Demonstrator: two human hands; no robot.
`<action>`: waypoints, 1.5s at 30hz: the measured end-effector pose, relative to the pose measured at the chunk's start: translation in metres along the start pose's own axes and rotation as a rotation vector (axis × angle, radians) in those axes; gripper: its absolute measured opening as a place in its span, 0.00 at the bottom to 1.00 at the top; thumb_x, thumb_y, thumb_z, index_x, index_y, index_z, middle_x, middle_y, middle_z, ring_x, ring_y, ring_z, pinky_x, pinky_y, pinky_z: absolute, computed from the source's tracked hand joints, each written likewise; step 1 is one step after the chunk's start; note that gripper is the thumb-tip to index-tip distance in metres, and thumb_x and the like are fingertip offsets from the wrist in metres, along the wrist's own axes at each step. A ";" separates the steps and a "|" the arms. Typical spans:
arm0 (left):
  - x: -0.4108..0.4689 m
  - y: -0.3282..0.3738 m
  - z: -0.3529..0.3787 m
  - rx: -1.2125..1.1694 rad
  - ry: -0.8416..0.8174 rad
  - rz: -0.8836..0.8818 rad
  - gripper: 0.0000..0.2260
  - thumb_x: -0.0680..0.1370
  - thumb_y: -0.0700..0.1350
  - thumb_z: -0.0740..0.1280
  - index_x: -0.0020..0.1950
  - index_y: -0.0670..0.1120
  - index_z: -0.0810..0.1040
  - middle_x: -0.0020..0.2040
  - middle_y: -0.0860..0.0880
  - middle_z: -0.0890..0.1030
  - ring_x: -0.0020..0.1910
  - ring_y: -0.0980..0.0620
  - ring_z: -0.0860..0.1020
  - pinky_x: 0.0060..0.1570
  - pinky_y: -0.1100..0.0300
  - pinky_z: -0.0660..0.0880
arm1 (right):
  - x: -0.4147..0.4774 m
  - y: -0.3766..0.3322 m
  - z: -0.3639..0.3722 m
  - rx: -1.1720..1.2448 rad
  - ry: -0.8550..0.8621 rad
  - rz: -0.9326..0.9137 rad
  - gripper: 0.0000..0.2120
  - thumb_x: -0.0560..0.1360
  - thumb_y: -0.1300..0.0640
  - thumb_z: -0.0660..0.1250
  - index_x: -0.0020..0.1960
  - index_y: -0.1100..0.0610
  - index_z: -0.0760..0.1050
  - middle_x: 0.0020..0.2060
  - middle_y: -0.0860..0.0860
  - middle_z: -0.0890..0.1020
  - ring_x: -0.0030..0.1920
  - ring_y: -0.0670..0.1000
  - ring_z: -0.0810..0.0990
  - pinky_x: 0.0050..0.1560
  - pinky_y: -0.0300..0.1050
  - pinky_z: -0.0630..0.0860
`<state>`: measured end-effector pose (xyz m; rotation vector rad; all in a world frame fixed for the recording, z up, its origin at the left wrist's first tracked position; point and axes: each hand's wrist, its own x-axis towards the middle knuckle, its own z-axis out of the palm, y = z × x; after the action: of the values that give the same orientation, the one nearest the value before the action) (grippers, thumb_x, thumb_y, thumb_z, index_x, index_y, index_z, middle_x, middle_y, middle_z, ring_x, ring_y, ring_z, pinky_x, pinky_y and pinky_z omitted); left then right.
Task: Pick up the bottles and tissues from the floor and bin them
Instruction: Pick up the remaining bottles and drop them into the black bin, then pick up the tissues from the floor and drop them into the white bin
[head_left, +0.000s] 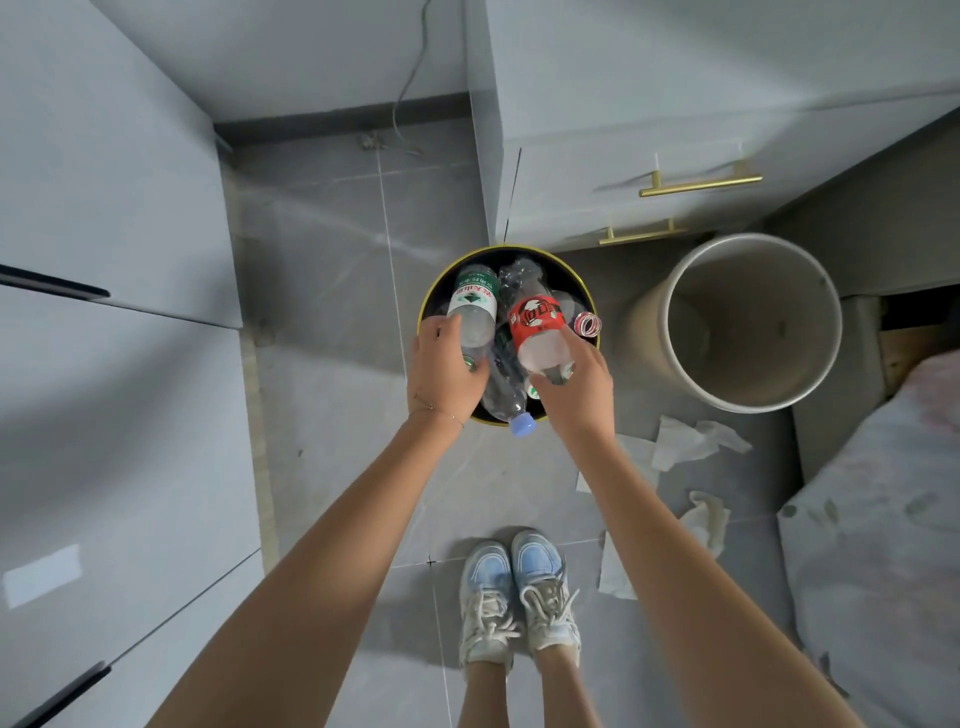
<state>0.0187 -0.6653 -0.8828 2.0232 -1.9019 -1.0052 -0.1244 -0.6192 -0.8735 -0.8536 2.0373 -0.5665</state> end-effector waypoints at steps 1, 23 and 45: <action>0.000 0.000 0.003 0.010 -0.016 -0.009 0.23 0.72 0.42 0.71 0.65 0.39 0.73 0.60 0.39 0.74 0.59 0.40 0.73 0.60 0.53 0.70 | 0.001 0.001 0.000 -0.012 -0.008 -0.006 0.30 0.71 0.64 0.69 0.72 0.51 0.67 0.65 0.51 0.73 0.61 0.52 0.73 0.55 0.38 0.68; -0.082 0.004 -0.050 0.571 -0.040 0.350 0.33 0.73 0.63 0.62 0.75 0.50 0.63 0.75 0.42 0.64 0.73 0.35 0.62 0.69 0.34 0.56 | -0.073 0.005 -0.050 -0.696 -0.140 -0.234 0.38 0.73 0.39 0.65 0.77 0.44 0.51 0.77 0.51 0.55 0.74 0.58 0.56 0.70 0.60 0.59; -0.256 0.138 0.094 0.389 0.003 0.028 0.32 0.76 0.63 0.57 0.76 0.50 0.61 0.76 0.44 0.63 0.76 0.40 0.58 0.71 0.36 0.52 | -0.104 0.162 -0.283 -0.768 -0.122 -0.271 0.35 0.76 0.41 0.62 0.78 0.46 0.50 0.77 0.52 0.56 0.77 0.58 0.51 0.76 0.58 0.50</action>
<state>-0.1345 -0.4187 -0.7885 2.1799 -2.2606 -0.6623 -0.3746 -0.4109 -0.7684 -1.5808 2.0406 0.1657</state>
